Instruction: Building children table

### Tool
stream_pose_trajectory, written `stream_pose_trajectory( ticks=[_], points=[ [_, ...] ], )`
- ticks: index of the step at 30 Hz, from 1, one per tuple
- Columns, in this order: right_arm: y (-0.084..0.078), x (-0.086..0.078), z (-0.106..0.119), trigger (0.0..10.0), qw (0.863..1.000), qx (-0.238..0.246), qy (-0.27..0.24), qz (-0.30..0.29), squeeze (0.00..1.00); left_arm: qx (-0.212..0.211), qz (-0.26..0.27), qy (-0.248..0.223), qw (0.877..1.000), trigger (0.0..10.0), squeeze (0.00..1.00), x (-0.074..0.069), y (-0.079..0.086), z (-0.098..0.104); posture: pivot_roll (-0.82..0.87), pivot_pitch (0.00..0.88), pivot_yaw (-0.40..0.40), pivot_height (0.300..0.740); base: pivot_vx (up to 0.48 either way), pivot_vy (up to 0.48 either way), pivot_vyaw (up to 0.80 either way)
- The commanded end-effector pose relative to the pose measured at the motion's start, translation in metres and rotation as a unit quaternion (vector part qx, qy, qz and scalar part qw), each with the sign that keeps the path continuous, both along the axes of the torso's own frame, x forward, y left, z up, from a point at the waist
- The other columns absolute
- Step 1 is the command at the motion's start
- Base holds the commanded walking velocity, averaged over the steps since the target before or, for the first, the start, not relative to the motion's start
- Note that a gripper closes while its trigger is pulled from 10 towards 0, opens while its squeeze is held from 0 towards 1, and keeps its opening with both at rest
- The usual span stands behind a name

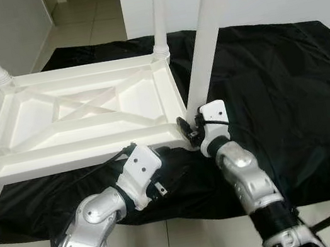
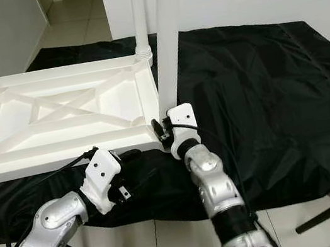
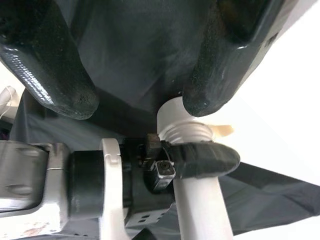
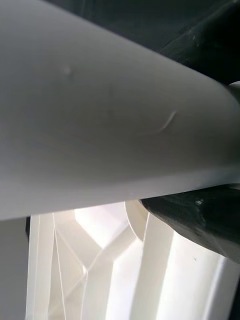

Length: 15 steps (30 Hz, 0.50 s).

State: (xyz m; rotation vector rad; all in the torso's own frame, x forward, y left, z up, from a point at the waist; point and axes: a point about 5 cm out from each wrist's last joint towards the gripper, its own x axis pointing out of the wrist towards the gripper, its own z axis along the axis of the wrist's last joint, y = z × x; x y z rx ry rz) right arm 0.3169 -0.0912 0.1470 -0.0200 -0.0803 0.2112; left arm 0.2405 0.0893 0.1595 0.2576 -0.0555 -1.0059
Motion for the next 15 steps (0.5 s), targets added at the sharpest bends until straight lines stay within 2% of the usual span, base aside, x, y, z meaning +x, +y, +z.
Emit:
stream_pose_trajectory(
  ticks=[1,6,11,12,13,15],
  points=[
    [-0.011,-0.005,-0.011,10.0,0.998,-0.015,0.025,-0.063,0.0,0.0,0.013,0.002,1.0,10.0,0.0,0.002,0.001,0.0,-0.01,0.116,-0.024,0.74,0.0,0.0,0.0],
    [-0.006,-0.013,-0.013,10.0,0.996,-0.01,0.036,-0.085,0.0,-0.002,0.014,0.002,1.0,10.0,0.0,0.002,0.001,0.001,-0.01,0.116,-0.022,0.74,0.0,0.0,0.0],
    [0.002,-0.015,-0.012,10.0,0.997,-0.01,0.031,-0.065,0.0,0.0,0.016,0.002,1.0,10.0,0.0,0.003,0.003,0.001,-0.01,0.114,-0.023,0.74,0.0,0.0,0.0],
    [0.003,-0.015,-0.011,10.0,0.998,-0.008,0.027,-0.059,0.19,0.0,0.016,0.0,1.0,10.0,0.0,0.004,0.003,0.002,-0.01,0.114,-0.023,0.74,0.0,0.0,0.0],
    [0.004,-0.015,-0.008,10.0,0.998,-0.002,0.02,-0.053,1.0,0.0,0.016,-0.003,1.0,10.0,0.0,0.005,0.003,0.003,-0.01,0.116,-0.022,0.74,0.0,0.0,0.0],
    [0.0,-0.017,-0.005,10.0,0.998,-0.006,0.01,-0.059,1.0,0.0,0.016,-0.004,1.0,10.0,0.0,0.005,0.003,0.004,-0.01,0.119,-0.021,0.74,0.0,0.0,0.0]
  ],
)
